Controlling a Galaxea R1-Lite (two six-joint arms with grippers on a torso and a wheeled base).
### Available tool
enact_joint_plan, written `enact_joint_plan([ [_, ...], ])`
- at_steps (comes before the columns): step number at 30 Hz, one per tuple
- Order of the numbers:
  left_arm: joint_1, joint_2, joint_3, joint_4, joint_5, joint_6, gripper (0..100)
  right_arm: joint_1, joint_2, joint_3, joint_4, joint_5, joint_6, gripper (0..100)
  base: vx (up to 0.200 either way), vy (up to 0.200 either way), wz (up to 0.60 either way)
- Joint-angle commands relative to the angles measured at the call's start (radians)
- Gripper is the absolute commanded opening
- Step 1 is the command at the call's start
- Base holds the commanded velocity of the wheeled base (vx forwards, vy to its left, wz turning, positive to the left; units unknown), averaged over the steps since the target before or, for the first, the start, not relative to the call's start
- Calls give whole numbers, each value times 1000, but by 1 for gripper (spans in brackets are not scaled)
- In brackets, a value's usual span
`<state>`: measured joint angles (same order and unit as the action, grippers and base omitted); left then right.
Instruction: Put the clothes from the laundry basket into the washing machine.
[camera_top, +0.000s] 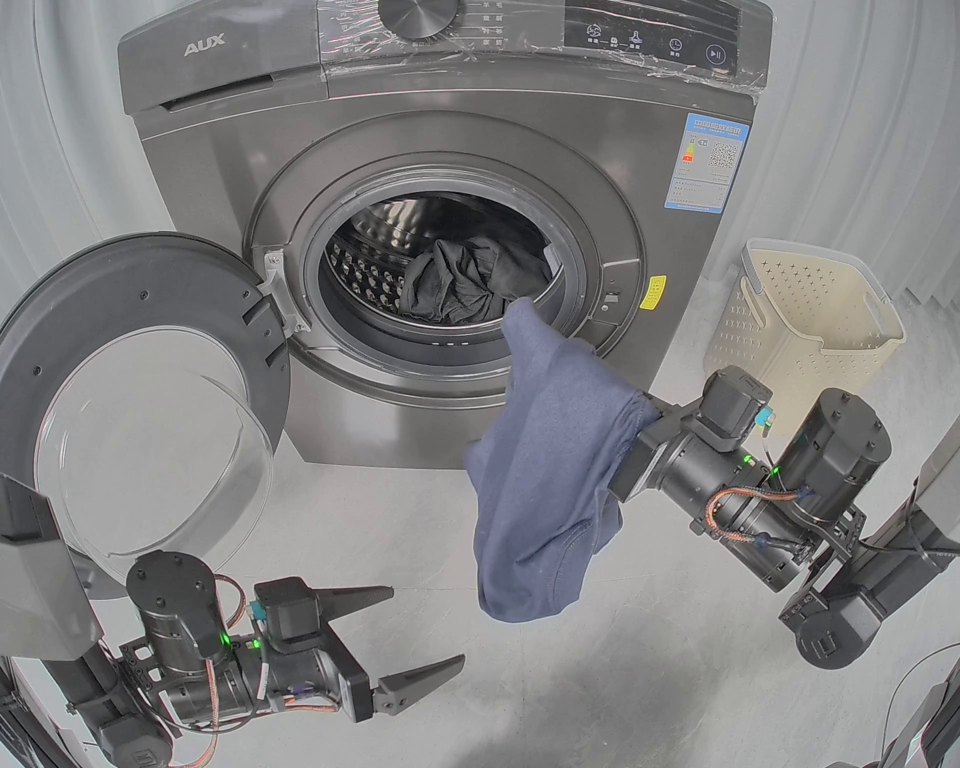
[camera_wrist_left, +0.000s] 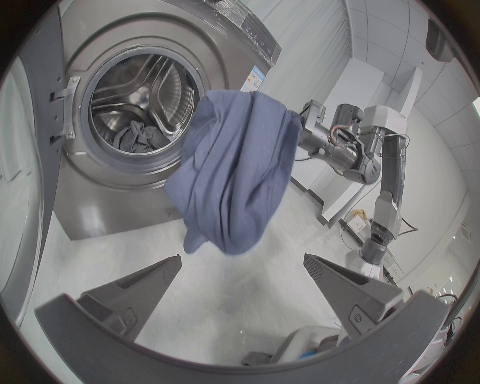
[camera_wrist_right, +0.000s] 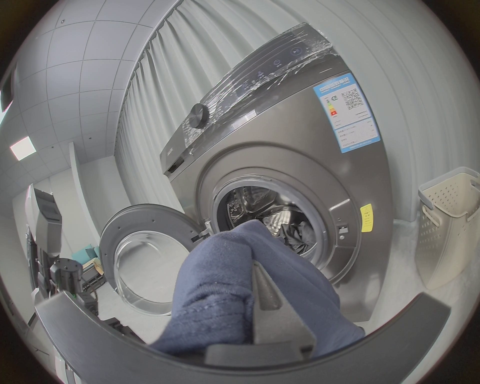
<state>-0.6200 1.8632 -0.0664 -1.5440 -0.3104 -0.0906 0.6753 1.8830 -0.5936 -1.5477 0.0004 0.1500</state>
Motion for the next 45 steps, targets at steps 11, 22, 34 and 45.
enact_joint_plan([
  [11,-20,83,-253,-1,14,-20,100,105,74,-29,1,-11,-10,0,0,0,0],
  [22,20,192,-345,-1,28,-17,100,196,34,-20,1,-30,0,0,0,0,0],
  [34,80,314,-507,-1,80,-18,100,236,27,5,-3,-31,22,0,0,0,0],
  [45,82,358,-584,-1,131,-20,100,245,16,32,-3,-31,28,0,0,0,0],
])
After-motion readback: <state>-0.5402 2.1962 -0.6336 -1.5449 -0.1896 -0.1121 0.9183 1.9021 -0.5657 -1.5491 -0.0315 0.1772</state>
